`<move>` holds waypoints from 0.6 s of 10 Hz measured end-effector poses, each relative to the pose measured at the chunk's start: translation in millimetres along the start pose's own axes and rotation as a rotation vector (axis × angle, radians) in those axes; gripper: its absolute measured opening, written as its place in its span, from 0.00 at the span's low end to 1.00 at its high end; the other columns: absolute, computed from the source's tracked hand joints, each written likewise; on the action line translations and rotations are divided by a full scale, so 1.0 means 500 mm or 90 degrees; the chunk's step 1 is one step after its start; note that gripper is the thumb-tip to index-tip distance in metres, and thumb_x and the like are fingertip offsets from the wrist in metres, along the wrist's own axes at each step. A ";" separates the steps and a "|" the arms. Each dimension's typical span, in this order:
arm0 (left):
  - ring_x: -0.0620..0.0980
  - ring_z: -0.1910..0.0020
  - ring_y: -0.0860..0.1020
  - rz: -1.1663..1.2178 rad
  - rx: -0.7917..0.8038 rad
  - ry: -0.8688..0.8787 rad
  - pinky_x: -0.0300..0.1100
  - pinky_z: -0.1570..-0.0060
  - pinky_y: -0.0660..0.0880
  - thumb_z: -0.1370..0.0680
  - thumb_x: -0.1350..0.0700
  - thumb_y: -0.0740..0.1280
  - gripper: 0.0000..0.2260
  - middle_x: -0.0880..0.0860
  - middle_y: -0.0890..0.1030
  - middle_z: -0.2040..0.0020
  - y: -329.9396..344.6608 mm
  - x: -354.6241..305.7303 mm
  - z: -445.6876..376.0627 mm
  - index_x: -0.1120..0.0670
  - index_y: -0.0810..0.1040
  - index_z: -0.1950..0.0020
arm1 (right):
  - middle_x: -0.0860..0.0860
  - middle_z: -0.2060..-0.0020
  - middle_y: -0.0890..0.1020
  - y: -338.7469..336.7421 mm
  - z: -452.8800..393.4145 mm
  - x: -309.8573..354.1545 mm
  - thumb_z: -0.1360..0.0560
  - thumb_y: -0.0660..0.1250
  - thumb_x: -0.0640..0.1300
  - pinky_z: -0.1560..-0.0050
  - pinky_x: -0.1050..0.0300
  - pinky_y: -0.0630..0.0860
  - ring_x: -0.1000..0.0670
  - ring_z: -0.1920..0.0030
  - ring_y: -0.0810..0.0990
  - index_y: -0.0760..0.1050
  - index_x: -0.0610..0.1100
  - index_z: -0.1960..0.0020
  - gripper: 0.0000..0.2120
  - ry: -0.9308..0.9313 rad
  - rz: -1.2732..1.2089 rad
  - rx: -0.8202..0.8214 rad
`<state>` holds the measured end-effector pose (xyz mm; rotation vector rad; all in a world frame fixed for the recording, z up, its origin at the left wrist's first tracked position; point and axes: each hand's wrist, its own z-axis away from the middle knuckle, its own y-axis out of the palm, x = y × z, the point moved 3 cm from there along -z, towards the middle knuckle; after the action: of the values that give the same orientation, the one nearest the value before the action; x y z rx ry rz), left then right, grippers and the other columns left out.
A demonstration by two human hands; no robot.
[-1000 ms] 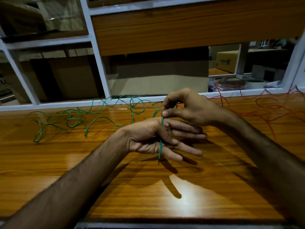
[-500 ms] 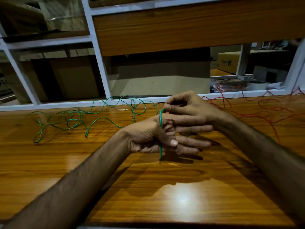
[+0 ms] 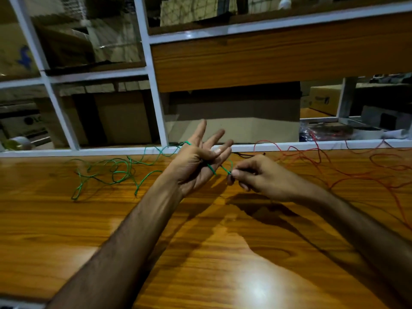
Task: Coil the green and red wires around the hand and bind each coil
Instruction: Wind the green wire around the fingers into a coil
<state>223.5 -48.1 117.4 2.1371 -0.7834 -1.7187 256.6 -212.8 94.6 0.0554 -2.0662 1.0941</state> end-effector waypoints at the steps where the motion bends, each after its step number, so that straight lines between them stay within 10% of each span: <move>1: 0.63 0.23 0.71 -0.124 -0.069 0.019 0.47 0.32 0.68 0.21 0.80 0.50 0.43 0.58 0.62 0.16 -0.020 -0.010 0.001 0.43 0.51 0.14 | 0.56 0.63 0.82 -0.003 0.002 0.012 0.18 0.65 0.51 0.61 0.60 0.76 0.57 0.60 0.80 0.83 0.53 0.50 0.09 0.017 0.047 0.006; 2: 0.60 0.23 0.70 -0.208 -0.089 0.004 0.47 0.34 0.65 0.20 0.79 0.53 0.43 0.56 0.63 0.16 -0.034 -0.010 0.004 0.42 0.51 0.14 | 0.65 0.64 0.81 -0.009 0.013 0.037 0.19 0.67 0.50 0.64 0.69 0.72 0.64 0.61 0.79 0.83 0.52 0.50 0.06 0.009 0.084 0.015; 4: 0.65 0.28 0.75 -0.123 0.034 -0.145 0.53 0.42 0.84 0.18 0.74 0.56 0.37 0.60 0.67 0.19 -0.029 0.002 0.019 0.45 0.56 0.15 | 0.60 0.65 0.83 -0.060 0.018 0.073 0.22 0.70 0.49 0.66 0.65 0.74 0.58 0.64 0.79 0.83 0.54 0.55 0.04 -0.085 0.056 -0.055; 6: 0.70 0.29 0.75 -0.077 0.238 -0.303 0.59 0.32 0.77 0.15 0.63 0.58 0.26 0.66 0.65 0.20 0.008 0.048 0.052 0.59 0.59 0.16 | 0.50 0.59 0.87 -0.080 0.012 0.088 0.27 0.71 0.51 0.59 0.59 0.82 0.53 0.58 0.86 0.86 0.43 0.52 0.12 -0.135 -0.021 -0.068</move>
<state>200.7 -62.4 93.6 2.0448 -1.2005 -2.3495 236.9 -229.0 148.7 0.1583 -2.3018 0.9912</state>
